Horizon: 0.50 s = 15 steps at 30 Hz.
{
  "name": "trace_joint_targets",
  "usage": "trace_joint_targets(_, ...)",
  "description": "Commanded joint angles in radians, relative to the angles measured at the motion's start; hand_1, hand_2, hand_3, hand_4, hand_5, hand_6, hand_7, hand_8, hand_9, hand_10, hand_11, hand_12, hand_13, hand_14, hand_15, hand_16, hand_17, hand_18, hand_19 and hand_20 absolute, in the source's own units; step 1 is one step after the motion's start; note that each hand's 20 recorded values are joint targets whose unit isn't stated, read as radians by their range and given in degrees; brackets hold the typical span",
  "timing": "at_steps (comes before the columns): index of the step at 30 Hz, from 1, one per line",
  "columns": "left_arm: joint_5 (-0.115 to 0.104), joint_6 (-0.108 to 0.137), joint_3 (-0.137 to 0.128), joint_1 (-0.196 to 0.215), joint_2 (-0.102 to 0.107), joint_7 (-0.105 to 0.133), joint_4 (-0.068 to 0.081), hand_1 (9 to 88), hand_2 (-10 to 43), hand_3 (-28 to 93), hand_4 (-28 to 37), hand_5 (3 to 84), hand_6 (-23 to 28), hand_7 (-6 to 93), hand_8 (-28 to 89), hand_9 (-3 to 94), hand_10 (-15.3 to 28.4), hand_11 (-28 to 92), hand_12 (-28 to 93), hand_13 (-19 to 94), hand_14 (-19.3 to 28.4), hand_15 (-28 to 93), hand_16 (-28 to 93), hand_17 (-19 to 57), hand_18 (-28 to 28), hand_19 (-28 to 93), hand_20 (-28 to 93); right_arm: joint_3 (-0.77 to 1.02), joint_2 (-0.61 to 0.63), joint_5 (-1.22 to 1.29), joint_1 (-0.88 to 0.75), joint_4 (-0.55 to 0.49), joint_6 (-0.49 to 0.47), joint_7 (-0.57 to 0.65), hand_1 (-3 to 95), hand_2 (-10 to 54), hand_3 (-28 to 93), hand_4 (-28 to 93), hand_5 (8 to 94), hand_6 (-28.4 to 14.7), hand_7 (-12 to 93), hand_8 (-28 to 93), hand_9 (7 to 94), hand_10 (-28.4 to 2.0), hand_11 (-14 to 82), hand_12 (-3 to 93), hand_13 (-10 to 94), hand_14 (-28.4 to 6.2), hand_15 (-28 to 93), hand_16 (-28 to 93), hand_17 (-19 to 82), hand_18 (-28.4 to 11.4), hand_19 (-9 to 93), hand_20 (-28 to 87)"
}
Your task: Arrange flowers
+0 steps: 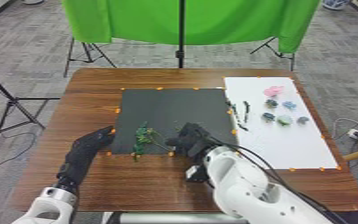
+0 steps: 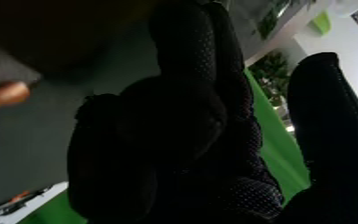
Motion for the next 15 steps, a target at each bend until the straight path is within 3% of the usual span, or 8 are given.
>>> trace_joint_targets(1,0.005,-0.022,0.014,0.018,-0.01,-0.021,0.015,28.9,-1.6,59,-17.1,44.7,5.8,5.0,-3,41.0,14.2,13,14,27,16.8,15,1,1.3,10.3,3,16,-0.032,-0.009,0.016,-0.006,-0.016,-0.01,-0.01,29.5,4.8,57,-11,81.4,-3.7,19,-6,89.5,-13.8,36.8,25.9,94,-4.7,56,30,67,-13.1,93,56)
trace_joint_targets(7,0.007,-0.025,0.016,0.015,-0.012,-0.022,0.015,29.1,-1.6,58,-17.2,44.7,5.7,5.1,-4,41.0,14.2,13,14,27,16.8,15,1,1.3,10.3,3,16,-0.006,-0.009,0.004,-0.02,-0.026,-0.01,-0.009,29.4,4.8,58,-11,81.5,-3.7,19,-6,89.6,-14.0,36.7,26.0,94,-4.6,56,30,67,-13.1,93,56)
trace_joint_targets(15,0.003,-0.018,0.012,0.019,-0.012,-0.022,0.014,28.9,-1.9,59,-17.6,44.4,5.0,5.6,-4,41.2,13.1,13,13,28,16.1,15,1,1.4,10.2,3,16,0.182,0.079,-0.043,-0.03,-0.094,0.044,0.002,29.1,2.2,59,-11,80.9,-3.5,19,-6,89.2,-13.8,36.6,25.9,94,-4.7,56,31,67,-13.2,93,56)
